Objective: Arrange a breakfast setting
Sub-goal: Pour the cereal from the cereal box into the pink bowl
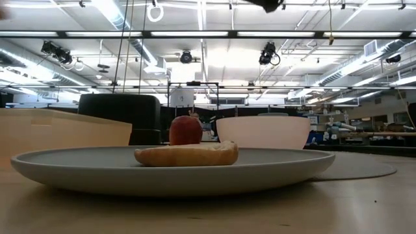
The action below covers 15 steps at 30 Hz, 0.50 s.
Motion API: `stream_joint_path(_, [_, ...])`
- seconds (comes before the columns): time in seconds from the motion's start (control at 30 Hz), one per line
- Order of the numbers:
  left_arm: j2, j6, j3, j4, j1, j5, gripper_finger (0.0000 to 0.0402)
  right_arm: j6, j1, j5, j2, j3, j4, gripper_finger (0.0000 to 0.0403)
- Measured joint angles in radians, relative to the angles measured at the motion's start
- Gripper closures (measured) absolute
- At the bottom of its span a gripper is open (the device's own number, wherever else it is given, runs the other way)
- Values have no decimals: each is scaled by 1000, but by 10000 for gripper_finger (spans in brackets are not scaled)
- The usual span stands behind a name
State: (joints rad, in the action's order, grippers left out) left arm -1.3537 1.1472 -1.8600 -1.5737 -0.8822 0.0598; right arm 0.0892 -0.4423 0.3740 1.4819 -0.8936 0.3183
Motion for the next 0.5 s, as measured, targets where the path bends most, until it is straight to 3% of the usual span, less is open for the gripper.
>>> stream_joint_path(0.23, [0, -190, -97, 6, 5, 166, 399, -53, -1, 0, 133, 1, 86, 25])
stream_joint_path(0.5, [0, -291, -167, 5, 30, 235, 399, -18, 26, 17, 328, 1, 450, 19])
